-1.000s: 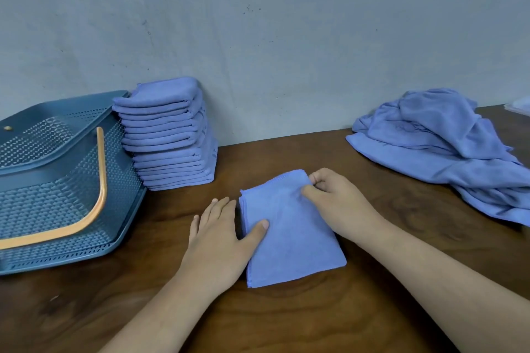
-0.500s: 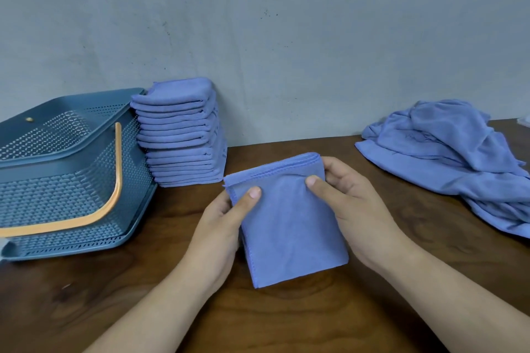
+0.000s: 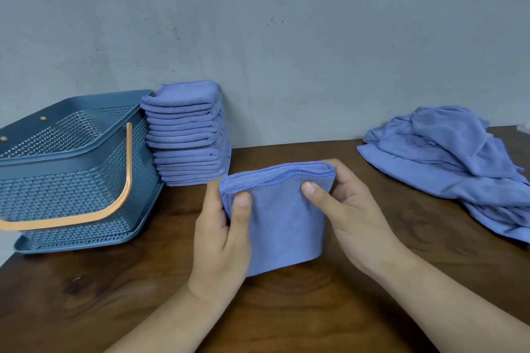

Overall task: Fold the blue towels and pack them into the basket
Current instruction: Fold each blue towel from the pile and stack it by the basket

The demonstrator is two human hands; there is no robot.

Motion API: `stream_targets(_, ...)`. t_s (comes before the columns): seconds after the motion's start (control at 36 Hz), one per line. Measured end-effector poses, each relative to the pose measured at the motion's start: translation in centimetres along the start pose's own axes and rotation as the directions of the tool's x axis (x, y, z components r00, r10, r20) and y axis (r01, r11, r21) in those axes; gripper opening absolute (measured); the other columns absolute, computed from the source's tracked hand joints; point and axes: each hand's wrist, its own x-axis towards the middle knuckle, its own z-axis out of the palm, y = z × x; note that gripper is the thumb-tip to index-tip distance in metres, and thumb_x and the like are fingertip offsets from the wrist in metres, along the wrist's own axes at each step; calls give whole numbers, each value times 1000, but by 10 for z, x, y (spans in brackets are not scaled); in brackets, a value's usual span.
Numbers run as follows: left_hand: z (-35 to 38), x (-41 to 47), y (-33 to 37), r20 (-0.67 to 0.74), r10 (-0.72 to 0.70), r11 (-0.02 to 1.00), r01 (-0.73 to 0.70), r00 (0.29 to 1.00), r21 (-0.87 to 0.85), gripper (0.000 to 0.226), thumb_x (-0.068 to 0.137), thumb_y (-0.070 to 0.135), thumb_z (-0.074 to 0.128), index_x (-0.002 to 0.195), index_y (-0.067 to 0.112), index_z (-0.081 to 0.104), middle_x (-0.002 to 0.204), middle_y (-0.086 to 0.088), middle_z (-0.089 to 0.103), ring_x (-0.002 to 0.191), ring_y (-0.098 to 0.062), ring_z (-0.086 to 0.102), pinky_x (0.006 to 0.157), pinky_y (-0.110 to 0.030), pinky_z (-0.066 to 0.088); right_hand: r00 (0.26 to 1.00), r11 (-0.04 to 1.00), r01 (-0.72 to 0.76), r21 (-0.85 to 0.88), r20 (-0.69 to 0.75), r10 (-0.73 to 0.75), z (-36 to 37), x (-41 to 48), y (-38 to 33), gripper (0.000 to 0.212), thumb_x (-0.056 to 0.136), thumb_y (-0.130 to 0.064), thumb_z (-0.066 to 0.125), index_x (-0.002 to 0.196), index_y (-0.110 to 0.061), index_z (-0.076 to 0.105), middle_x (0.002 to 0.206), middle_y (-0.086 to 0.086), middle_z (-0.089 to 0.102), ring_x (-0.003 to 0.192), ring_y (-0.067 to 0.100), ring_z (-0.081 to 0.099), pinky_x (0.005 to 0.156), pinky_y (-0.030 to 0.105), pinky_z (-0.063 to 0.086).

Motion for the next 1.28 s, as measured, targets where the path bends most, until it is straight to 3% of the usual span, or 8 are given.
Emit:
stream_targets(0.14,5,0,-7,25,-184,977,186,983,-109,33,86,52,76,113,38,62,111,9,75,108,-16,73,90,-32,56,999,999,-33,31,17,32,-1,-2,7,21,100,-15,67,119,-7,66,116,14,75,111,26,72,91,30,57)
stream_targets(0.28,9,1,-10,65,-285,946,292,956,-138,47,86,40,84,126,27,62,119,11,75,113,-9,72,92,-26,58,1000,998,-4,63,-17,5,3,0,5,18,100,-16,66,117,-7,66,117,15,75,112,28,72,91,32,58)
stream_targets(0.56,14,-1,-7,81,-413,909,416,907,-23,29,107,47,52,105,25,71,101,3,77,96,-18,73,84,-44,60,967,930,-145,-339,-249,60,5,12,5,16,104,-38,65,100,-23,69,94,2,75,94,27,72,87,52,60)
stream_targets(0.69,9,4,-13,63,-504,861,507,861,-39,38,111,47,43,105,26,73,97,12,79,90,-4,73,77,-28,52,938,874,-321,-364,-247,242,6,23,5,39,101,-49,64,85,-15,56,74,-6,56,67,15,51,66,37,44)
stream_targets(0.81,1,13,-23,-7,-542,837,539,841,-91,40,112,49,39,110,28,73,99,15,78,91,0,73,73,-17,51,872,846,-487,-219,-66,485,15,28,-5,26,96,-45,74,111,-24,73,106,-8,79,99,14,76,96,44,59)
stream_targets(1.03,-27,37,-24,-112,-564,815,529,818,-236,38,113,45,42,106,23,72,96,12,78,86,-4,73,74,-28,51,967,832,-232,-504,-26,254,47,61,-41,17,99,-34,73,115,-29,69,108,-10,77,98,11,75,95,51,59)
stream_targets(1.14,-46,49,-39,-171,-525,848,495,834,-189,30,114,37,41,102,15,59,84,-8,71,52,-25,61,42,-34,46,979,719,-66,-692,96,181,65,90,-65,23,95,-38,76,116,-38,65,106,-11,76,96,9,73,93,49,58)
stream_targets(1.28,-59,56,-57,-212,-522,852,499,826,-157,26,113,33,47,97,15,57,84,-4,67,55,-21,60,47,-34,49,950,529,87,-844,230,211,101,127,-104,27,89,-40,79,113,-34,66,100,-6,76,92,14,72,87,43,59)
